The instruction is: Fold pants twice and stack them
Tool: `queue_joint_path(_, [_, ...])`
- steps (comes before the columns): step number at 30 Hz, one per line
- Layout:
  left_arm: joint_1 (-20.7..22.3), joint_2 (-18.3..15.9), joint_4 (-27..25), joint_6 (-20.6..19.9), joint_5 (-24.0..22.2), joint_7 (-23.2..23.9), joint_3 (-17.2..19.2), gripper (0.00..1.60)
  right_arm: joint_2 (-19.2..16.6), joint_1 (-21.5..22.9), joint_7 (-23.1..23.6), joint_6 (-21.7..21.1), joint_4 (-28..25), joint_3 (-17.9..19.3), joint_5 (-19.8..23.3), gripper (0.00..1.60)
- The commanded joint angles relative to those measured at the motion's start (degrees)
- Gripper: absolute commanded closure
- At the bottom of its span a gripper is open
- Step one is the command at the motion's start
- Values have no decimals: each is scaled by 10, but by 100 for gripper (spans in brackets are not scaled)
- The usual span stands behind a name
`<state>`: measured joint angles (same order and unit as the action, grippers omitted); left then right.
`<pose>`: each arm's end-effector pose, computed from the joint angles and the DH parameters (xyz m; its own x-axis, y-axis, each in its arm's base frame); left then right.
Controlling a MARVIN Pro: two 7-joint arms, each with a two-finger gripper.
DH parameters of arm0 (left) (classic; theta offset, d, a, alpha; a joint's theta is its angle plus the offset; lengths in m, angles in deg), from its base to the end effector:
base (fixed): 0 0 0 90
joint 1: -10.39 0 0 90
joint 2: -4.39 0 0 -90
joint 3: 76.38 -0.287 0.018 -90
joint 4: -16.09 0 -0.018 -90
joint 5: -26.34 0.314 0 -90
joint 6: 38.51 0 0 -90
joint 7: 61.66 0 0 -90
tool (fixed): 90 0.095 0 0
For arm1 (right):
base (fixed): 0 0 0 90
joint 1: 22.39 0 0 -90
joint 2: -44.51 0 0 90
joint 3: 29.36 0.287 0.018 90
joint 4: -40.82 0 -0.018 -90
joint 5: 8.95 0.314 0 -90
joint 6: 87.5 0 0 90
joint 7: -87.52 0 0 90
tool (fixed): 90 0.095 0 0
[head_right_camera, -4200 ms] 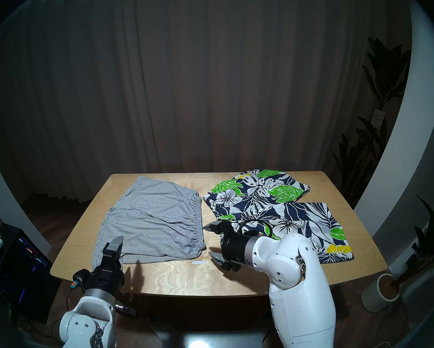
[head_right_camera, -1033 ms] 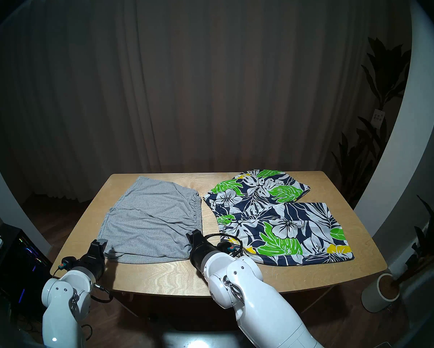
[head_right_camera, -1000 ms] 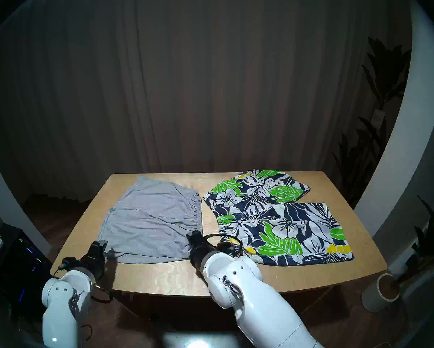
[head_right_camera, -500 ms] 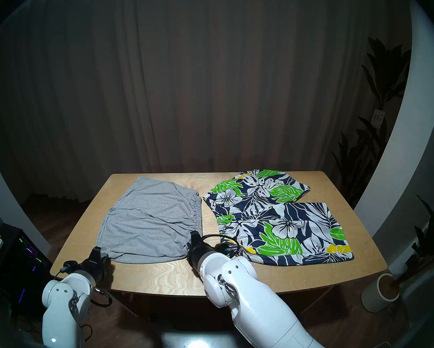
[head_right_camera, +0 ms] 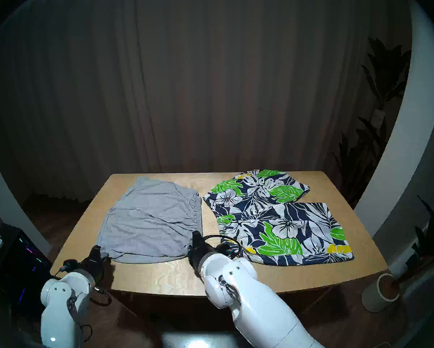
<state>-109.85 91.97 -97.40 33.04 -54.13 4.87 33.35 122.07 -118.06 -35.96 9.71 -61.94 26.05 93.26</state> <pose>0.2460 0.1249 -0.3502 0.0686 0.9452 0.3193 0.5539 -0.3022 0.7758 0.3095 0.1740 -0.3470 0.4810 -0.8717 -0.0936 -0.5173 -0.1959 -0.8331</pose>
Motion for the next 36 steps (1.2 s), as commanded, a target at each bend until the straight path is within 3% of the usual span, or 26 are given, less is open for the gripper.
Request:
queue_joint_path(1, [17,-2,-27,4,-5,5,3,160,-5,-5,-5,3,-33,9,6,160])
queue_joint_path(13, [35,-14,-47,-17,-32,-30,9,160,1,8,-20,13,-70,29,25,160])
queue_joint_path(36, [155,-87,-37,-56,-61,-100,-2,160,27,88,-33,2,-23,41,44,160])
